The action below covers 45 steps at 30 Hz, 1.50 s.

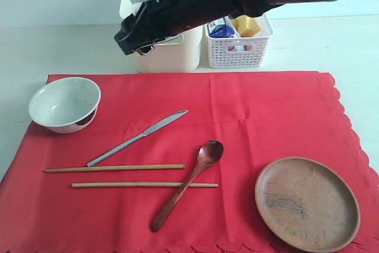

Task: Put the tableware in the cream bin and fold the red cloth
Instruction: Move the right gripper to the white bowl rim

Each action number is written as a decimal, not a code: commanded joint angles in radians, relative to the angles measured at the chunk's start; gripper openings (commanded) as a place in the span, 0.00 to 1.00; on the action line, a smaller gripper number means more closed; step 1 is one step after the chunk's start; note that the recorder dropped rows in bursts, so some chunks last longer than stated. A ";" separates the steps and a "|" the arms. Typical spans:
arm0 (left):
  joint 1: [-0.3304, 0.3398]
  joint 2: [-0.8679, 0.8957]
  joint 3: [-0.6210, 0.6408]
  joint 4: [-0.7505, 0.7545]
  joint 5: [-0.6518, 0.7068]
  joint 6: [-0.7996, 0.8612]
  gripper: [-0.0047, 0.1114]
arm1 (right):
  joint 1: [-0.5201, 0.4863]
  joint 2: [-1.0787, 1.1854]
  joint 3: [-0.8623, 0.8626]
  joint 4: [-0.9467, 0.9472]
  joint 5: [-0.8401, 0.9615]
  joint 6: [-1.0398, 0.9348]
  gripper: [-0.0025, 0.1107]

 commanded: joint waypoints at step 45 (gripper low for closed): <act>0.000 -0.005 0.001 -0.003 -0.001 -0.002 0.06 | 0.174 0.507 -0.538 -0.668 0.181 0.837 0.11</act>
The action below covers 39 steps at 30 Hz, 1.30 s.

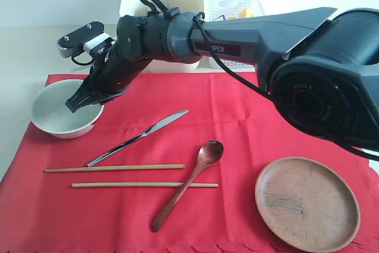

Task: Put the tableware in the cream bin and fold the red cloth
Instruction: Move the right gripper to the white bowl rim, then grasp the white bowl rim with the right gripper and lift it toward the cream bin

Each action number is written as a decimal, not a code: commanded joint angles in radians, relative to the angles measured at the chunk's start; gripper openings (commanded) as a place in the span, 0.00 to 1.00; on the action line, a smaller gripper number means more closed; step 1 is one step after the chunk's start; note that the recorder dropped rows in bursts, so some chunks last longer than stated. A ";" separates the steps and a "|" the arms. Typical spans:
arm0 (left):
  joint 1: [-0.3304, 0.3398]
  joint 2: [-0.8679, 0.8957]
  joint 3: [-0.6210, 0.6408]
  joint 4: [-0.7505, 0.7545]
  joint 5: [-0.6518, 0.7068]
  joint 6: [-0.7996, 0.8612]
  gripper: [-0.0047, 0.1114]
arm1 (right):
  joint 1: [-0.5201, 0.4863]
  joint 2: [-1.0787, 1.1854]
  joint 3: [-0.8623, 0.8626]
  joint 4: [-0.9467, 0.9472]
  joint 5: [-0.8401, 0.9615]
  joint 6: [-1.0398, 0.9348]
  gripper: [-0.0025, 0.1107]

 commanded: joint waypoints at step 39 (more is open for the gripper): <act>0.000 -0.005 0.001 -0.003 -0.001 -0.002 0.06 | -0.070 -0.256 -0.008 0.016 0.150 0.026 0.02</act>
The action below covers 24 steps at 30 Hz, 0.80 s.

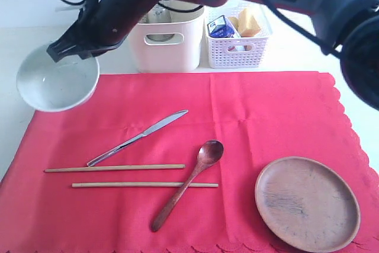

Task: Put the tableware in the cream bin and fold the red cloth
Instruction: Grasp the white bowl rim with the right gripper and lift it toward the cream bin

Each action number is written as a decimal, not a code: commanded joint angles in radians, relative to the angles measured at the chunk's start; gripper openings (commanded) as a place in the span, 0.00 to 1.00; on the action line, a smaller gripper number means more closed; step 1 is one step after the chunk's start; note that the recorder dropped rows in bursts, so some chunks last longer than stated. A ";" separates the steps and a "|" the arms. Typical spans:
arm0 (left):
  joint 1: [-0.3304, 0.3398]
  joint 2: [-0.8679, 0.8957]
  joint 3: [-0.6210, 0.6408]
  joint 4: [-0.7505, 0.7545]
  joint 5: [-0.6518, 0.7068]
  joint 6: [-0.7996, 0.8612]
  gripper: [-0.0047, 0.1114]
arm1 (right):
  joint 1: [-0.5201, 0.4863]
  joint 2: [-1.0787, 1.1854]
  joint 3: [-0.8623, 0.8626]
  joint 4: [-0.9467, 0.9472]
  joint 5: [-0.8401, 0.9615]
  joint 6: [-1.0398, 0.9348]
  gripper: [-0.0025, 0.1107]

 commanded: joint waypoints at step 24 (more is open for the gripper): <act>0.000 -0.005 0.001 -0.003 -0.001 -0.002 0.06 | -0.316 -0.095 -0.001 0.160 0.024 -0.069 0.02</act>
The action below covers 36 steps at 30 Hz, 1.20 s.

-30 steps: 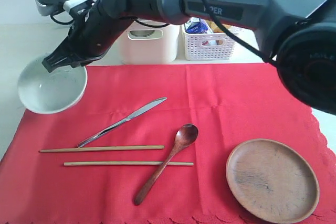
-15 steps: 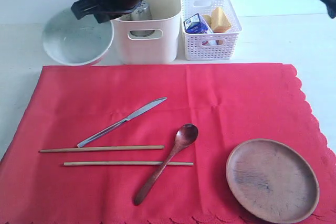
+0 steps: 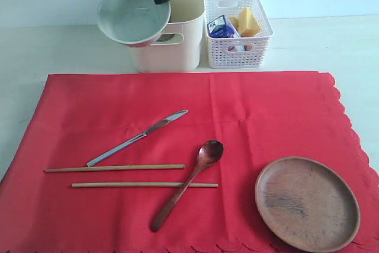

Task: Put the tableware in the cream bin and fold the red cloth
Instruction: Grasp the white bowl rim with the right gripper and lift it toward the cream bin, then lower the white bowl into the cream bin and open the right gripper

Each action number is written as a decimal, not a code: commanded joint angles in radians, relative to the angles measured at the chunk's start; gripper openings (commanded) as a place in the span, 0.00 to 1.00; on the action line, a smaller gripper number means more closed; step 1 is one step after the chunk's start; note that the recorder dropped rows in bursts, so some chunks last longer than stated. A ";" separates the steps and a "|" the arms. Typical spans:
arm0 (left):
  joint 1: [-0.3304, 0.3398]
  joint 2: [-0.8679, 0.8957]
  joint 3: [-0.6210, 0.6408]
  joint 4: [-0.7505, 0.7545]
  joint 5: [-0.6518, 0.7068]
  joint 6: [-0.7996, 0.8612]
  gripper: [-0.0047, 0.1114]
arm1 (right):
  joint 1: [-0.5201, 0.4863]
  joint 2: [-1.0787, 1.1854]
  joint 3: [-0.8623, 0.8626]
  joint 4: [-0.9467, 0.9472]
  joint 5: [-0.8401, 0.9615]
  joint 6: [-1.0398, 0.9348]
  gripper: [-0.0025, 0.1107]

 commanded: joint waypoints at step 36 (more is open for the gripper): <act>0.000 -0.005 0.001 -0.003 -0.001 -0.002 0.06 | -0.137 0.123 -0.001 0.305 -0.374 -0.152 0.02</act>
